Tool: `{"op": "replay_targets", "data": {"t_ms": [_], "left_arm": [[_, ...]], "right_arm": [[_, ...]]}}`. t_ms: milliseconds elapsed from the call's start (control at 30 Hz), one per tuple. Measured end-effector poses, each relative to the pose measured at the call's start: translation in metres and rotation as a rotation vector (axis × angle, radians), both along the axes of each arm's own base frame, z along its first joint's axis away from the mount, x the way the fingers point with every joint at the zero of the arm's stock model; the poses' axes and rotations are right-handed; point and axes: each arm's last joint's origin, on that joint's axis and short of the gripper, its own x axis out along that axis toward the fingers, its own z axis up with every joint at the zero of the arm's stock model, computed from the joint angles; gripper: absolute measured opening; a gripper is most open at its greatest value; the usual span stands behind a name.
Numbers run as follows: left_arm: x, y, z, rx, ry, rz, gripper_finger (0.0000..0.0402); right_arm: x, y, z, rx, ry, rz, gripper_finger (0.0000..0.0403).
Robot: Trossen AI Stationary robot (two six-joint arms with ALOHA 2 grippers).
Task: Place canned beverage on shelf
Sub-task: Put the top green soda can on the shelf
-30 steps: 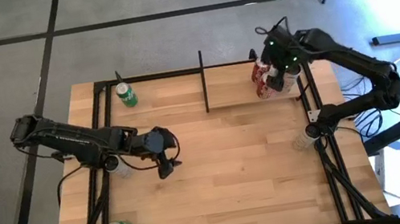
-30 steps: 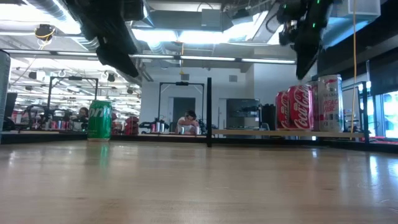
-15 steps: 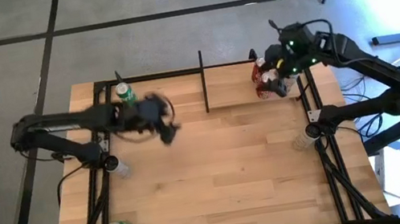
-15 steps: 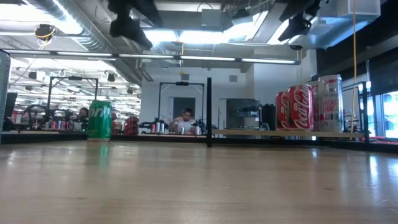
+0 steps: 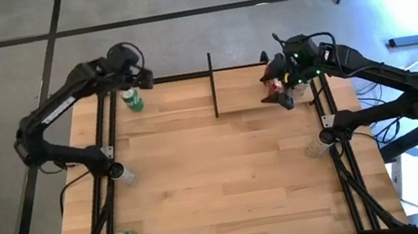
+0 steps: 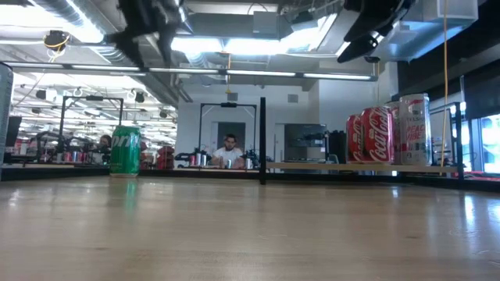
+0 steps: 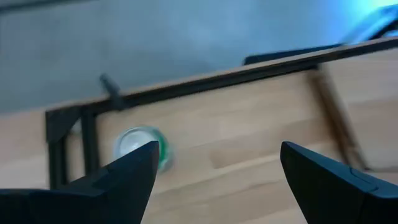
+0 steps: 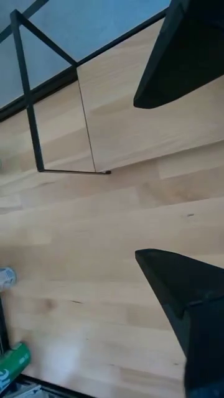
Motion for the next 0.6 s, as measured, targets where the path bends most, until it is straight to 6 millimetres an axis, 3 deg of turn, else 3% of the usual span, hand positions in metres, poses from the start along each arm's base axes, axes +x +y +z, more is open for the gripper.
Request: {"op": "replay_targets", "data": {"t_ms": [233,600], "left_arm": [[-0.011,0.053,-0.040,-0.205,0.175,0.152,0.0331],[-0.019,0.099,-0.089,-0.441,0.262,0.211,0.0331]], "right_arm": [[0.001,0.000,-0.014,0.006,0.040,0.014,0.0376],[0.001,-0.001,-0.021,0.012,0.049,0.013,0.0376]]}}
